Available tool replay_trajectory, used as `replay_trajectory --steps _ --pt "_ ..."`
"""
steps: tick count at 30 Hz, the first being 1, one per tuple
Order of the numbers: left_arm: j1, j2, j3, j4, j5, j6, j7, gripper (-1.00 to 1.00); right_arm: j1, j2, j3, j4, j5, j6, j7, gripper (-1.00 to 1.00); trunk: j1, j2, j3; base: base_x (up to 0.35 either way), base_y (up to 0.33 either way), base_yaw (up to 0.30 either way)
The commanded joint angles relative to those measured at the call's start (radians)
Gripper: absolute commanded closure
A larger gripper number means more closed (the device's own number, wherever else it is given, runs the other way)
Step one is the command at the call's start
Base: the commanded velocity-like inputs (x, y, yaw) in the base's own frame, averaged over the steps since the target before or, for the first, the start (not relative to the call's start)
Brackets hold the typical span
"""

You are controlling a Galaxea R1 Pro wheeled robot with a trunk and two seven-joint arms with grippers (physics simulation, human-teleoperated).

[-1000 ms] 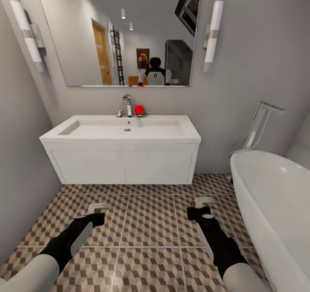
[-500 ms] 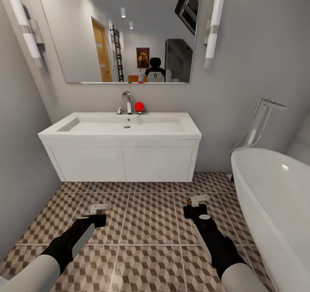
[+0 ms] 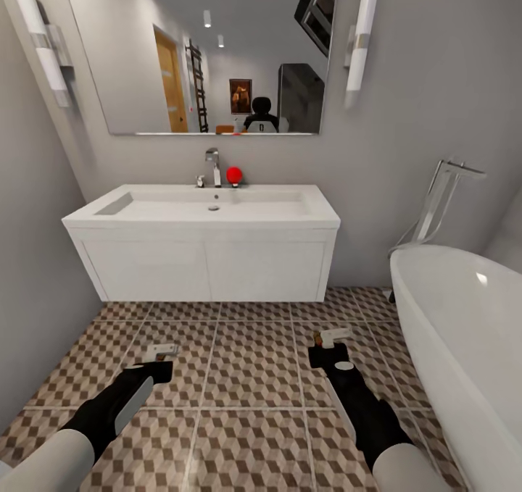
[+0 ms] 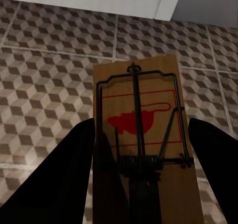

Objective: Take the four mousetraps from the cabinet in the bathroom and place them on the bathroom floor. Make sure all four end up on the same floor surface, and ensure that at least two of them are either under or directly next to the same bathroom sink.

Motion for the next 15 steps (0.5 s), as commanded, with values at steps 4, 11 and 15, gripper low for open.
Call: replay_trajectory --steps 4,11,15 --pt "-0.001 0.007 -0.005 -0.004 0.007 0.006 0.012 1.0 -0.001 -0.001 0.022 -0.001 0.006 0.008 -0.004 1.0 0.015 -0.029 -0.014 0.0 0.0 0.0" --pt "-0.001 0.011 -0.004 -0.061 0.008 0.011 0.012 1.0 -0.001 0.0 0.08 0.003 0.006 0.007 -0.005 1.0 0.042 -0.078 -0.036 0.0 0.0 0.0" --pt "-0.001 0.012 -0.003 -0.079 0.008 0.011 0.012 1.0 -0.001 0.001 0.093 0.003 0.006 0.006 -0.005 1.0 0.058 -0.106 -0.048 0.0 0.0 0.0"
